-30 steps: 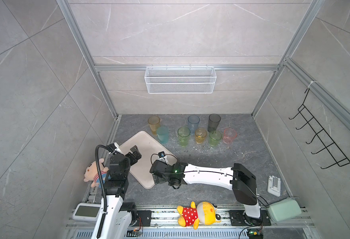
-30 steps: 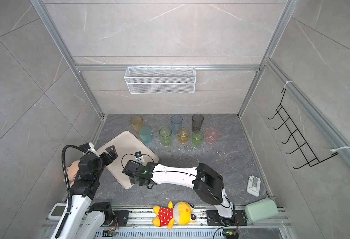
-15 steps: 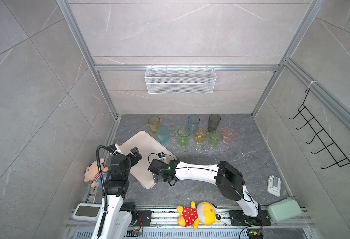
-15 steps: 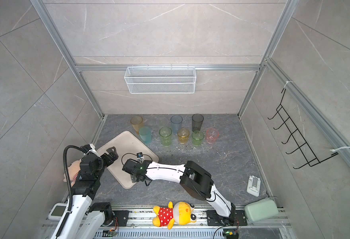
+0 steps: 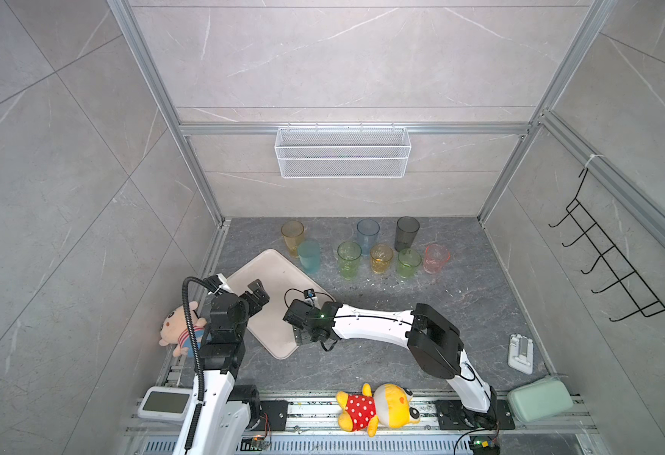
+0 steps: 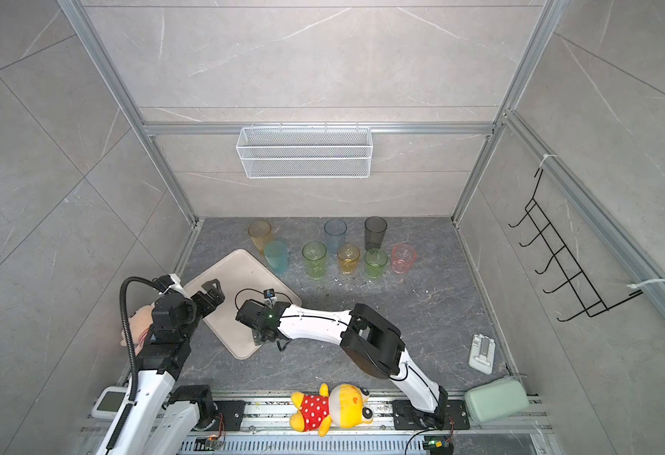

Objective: Place the glasses into the tray
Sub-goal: Rotate the tray at the center of the table.

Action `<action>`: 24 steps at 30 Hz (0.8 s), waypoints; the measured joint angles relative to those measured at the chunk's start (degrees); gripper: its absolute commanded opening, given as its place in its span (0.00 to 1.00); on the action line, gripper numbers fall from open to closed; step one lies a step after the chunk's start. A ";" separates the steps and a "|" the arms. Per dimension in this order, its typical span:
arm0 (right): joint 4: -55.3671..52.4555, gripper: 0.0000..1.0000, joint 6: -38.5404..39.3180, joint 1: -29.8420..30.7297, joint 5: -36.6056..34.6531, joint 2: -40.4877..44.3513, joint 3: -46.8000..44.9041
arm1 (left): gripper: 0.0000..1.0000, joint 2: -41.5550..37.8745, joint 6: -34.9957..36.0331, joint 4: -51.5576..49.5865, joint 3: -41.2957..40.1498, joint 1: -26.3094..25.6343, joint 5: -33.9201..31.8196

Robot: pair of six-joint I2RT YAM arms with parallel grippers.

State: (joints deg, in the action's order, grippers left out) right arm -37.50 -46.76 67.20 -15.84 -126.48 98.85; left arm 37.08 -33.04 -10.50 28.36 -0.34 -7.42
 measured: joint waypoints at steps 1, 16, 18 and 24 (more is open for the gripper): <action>0.00 0.92 0.00 -0.07 0.04 -0.02 0.00 | 1.00 0.15 0.00 0.00 0.00 0.00 0.02; 0.00 0.83 0.00 -0.81 0.85 -1.81 -0.74 | 1.00 0.35 0.00 -0.02 0.00 0.00 0.04; 0.26 0.80 0.00 -0.85 0.87 -1.81 -0.83 | 1.00 0.35 0.02 -0.02 0.00 0.00 0.04; 2.45 0.71 -0.02 -1.11 0.63 -0.72 -3.19 | 1.00 0.35 0.02 -0.02 0.00 0.00 0.04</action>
State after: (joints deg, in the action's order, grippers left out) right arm -35.05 -46.78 66.08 -15.20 -127.20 95.66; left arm 37.43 -33.01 -10.52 28.36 -0.34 -7.38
